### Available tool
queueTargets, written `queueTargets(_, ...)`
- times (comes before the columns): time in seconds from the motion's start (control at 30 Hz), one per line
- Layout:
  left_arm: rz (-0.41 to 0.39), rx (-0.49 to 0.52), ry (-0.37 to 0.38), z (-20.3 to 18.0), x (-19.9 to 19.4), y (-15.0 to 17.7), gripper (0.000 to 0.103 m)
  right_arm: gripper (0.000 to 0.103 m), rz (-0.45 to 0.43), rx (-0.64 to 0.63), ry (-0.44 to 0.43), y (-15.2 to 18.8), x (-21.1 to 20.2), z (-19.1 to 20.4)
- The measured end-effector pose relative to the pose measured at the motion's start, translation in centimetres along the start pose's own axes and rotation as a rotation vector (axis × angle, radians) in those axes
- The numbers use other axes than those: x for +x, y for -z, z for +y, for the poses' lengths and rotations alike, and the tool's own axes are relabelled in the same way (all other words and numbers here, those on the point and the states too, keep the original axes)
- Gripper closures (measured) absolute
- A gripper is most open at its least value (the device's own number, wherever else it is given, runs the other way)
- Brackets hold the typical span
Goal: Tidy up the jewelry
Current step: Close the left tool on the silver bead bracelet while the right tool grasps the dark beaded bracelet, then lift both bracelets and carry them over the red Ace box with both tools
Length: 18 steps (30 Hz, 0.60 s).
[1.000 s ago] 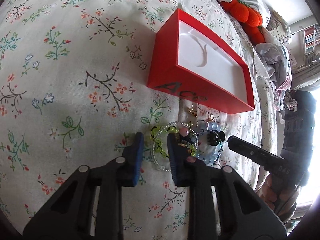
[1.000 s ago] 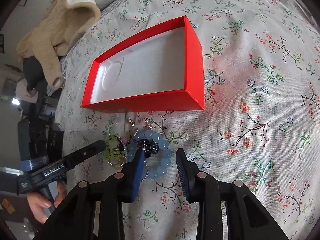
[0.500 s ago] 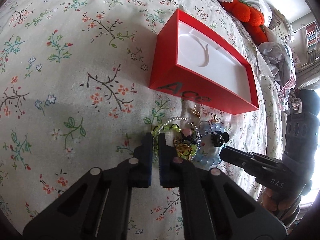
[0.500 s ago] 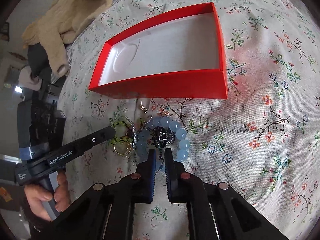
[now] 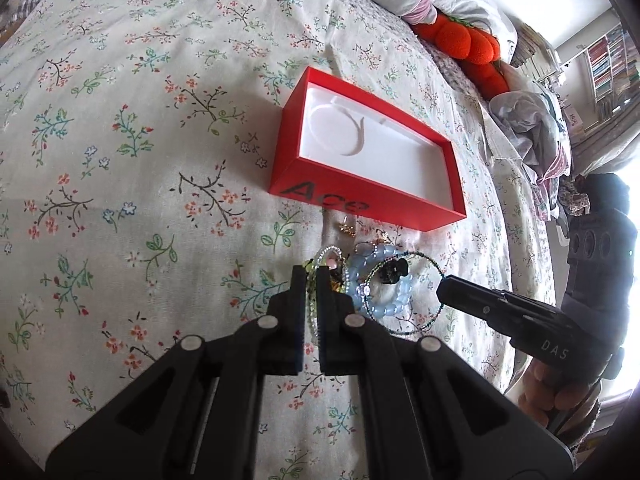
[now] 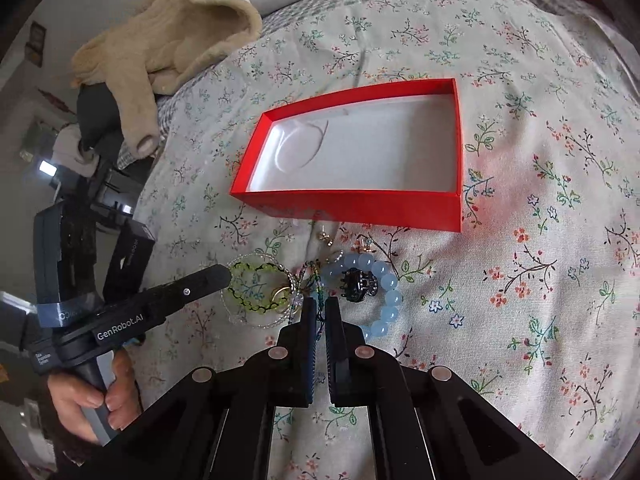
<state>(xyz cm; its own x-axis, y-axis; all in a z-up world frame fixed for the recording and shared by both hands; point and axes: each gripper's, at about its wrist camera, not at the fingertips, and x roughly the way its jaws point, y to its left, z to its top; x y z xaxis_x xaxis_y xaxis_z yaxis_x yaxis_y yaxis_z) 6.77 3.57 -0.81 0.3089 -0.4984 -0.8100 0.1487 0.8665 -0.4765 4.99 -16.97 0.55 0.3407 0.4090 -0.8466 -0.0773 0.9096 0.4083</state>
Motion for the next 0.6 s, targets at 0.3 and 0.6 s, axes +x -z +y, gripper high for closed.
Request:
queueTargets(0.3, -0.063, 0.042, -0.011, -2.1, -1.6, -0.1, 0.097, 0.099, -0.065, 0.017, -0.007, -0.2, -2.5, -0.3)
queueTargets(0.6, -0.035, 0.018, -0.066, -0.4, -1.4, 0.5, 0.097, 0.099, -0.077, 0.039, -0.011, 0.1, -3.5, -1.0)
